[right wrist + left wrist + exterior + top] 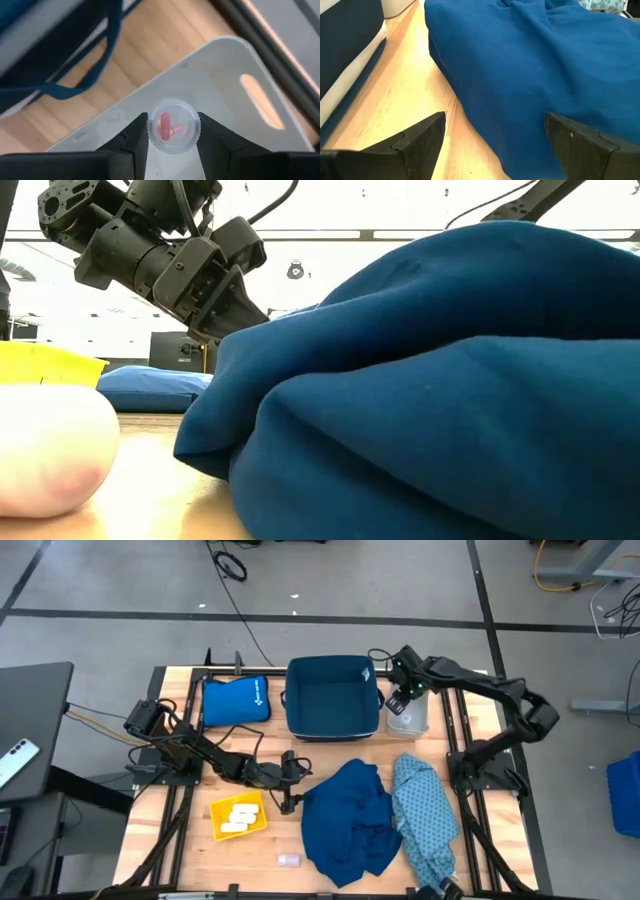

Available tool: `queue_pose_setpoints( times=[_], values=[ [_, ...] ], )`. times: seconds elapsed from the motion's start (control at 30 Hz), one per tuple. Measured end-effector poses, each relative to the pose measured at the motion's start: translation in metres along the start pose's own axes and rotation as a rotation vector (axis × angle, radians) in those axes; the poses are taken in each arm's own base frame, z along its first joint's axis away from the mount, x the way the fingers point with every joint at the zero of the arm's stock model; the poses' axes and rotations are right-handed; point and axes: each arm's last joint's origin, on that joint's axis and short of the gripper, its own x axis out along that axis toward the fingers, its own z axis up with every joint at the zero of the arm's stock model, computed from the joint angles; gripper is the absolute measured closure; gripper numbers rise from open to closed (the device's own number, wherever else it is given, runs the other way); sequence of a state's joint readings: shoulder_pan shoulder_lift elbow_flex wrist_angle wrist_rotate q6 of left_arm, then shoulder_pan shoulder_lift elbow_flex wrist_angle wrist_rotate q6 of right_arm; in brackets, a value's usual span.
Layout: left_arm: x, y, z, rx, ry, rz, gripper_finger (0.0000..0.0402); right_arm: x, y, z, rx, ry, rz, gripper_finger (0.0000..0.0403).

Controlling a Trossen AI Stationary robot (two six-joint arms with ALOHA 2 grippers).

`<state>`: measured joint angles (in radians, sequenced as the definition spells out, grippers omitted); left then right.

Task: Pick & Place Medicine items
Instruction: Put the top transparent pill bottle into the white bin

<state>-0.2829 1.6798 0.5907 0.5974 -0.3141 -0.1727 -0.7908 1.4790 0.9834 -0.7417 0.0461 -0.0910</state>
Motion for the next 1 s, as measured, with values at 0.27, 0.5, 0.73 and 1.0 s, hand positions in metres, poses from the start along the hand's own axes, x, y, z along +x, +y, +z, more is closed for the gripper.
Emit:
queue_pose_setpoints(
  times=[0.27,0.5,0.73,1.0],
  values=[
    [0.0,0.0,-0.001,0.001,0.012,0.002,0.0063,0.018,-0.004,0.004,0.008,0.026,0.023,0.0267],
    [0.0,0.0,-0.001,-0.003,0.012,0.003,0.0063,0.028,-0.007,0.0,0.019,0.05,0.028,0.0267],
    [0.0,0.0,-0.001,-0.004,0.014,0.003,0.0063,0.033,-0.007,-0.007,0.025,0.066,0.044,0.0267],
    [0.0,0.0,-0.001,-0.006,0.014,0.004,0.0063,0.035,-0.007,-0.009,0.053,0.07,0.045,0.0267]
  ],
)
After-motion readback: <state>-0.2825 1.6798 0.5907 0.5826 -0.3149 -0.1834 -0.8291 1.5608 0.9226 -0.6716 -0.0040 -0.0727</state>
